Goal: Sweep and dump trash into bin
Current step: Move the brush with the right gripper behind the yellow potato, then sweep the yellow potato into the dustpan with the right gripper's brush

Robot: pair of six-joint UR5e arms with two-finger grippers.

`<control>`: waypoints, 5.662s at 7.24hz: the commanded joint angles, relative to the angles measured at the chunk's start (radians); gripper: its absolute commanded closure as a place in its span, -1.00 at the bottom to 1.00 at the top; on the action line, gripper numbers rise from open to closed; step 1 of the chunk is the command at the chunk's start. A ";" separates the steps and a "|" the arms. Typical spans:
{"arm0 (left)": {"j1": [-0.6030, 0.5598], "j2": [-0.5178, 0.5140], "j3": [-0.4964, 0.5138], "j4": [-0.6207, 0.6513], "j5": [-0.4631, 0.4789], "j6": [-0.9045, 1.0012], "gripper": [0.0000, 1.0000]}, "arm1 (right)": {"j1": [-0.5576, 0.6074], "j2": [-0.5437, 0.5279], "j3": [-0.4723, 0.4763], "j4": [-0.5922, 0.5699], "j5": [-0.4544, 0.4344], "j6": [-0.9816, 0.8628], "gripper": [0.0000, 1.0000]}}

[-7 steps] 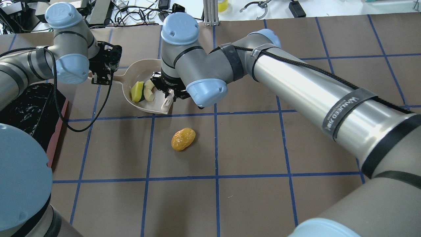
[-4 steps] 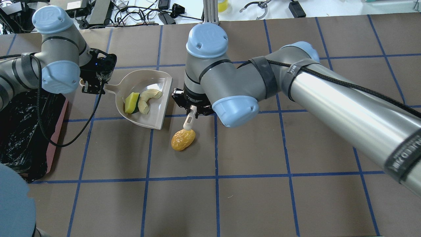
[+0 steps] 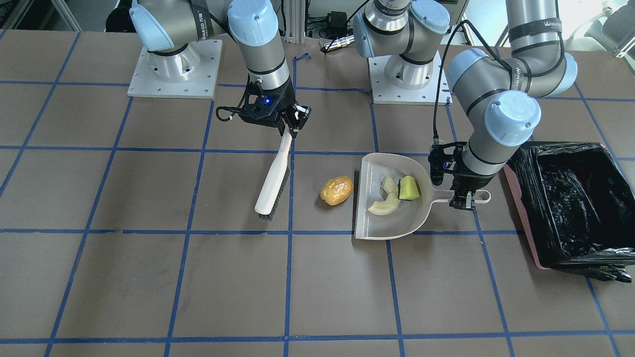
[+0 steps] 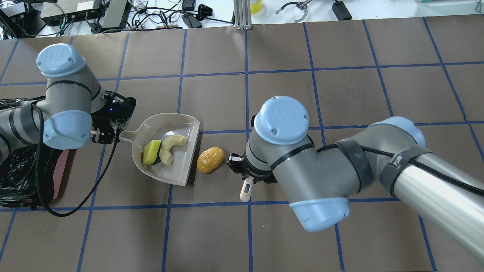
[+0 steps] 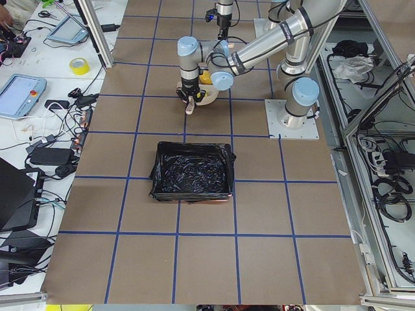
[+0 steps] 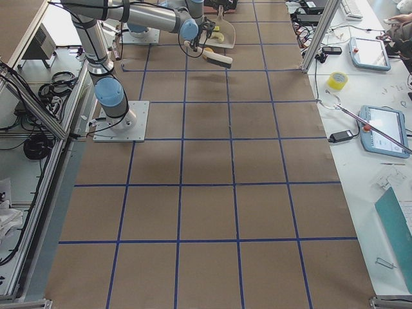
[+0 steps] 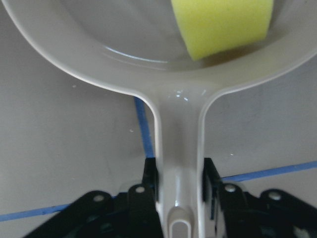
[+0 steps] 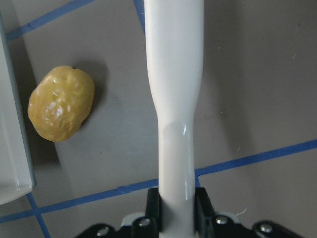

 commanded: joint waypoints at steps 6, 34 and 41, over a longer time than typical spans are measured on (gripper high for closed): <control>-0.013 -0.001 -0.047 0.039 0.006 -0.044 1.00 | 0.152 0.165 -0.057 -0.153 -0.020 0.079 1.00; -0.031 -0.024 -0.037 0.044 0.000 -0.101 1.00 | 0.293 0.380 -0.307 -0.270 0.054 0.367 1.00; -0.030 -0.020 -0.034 0.044 -0.005 -0.101 1.00 | 0.168 0.346 -0.336 -0.154 -0.021 0.104 1.00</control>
